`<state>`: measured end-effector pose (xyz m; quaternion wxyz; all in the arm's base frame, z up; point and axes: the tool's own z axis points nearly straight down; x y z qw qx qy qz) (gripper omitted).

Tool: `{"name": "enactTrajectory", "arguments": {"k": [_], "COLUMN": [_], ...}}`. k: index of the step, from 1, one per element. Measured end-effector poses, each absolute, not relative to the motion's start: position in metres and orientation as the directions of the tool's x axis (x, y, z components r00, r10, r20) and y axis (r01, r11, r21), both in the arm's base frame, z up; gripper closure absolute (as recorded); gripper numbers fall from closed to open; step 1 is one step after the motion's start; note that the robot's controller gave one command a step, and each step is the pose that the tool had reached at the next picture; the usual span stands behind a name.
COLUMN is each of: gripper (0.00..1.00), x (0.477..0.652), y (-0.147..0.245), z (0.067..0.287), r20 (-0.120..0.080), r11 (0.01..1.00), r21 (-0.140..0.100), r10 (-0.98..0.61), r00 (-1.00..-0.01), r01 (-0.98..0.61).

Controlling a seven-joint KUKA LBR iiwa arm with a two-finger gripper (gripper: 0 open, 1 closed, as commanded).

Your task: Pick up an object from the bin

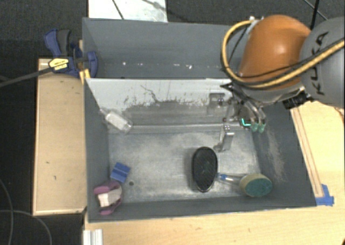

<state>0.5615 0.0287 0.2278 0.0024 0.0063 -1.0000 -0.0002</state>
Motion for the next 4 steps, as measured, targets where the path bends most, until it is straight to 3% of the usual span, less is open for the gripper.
{"name": "enactTrajectory", "arguments": {"k": [1,2,3,4], "gripper": [0.0,0.0,0.0,0.0], "x": [0.493,0.497,0.511,0.52], "y": [0.017,-0.003,-0.028,0.014], "z": [0.129,0.076,0.167,0.069], "r20": [0.01,0.002,-0.01,0.004], "r11": [0.997,0.989,0.964,0.988], "r21": [0.001,0.001,0.002,-0.002], "r10": [-0.079,0.145,0.265,0.157], "r00": [-0.997,-0.989,-0.964,-0.988], "r01": [-0.079,0.145,0.265,0.157]}}
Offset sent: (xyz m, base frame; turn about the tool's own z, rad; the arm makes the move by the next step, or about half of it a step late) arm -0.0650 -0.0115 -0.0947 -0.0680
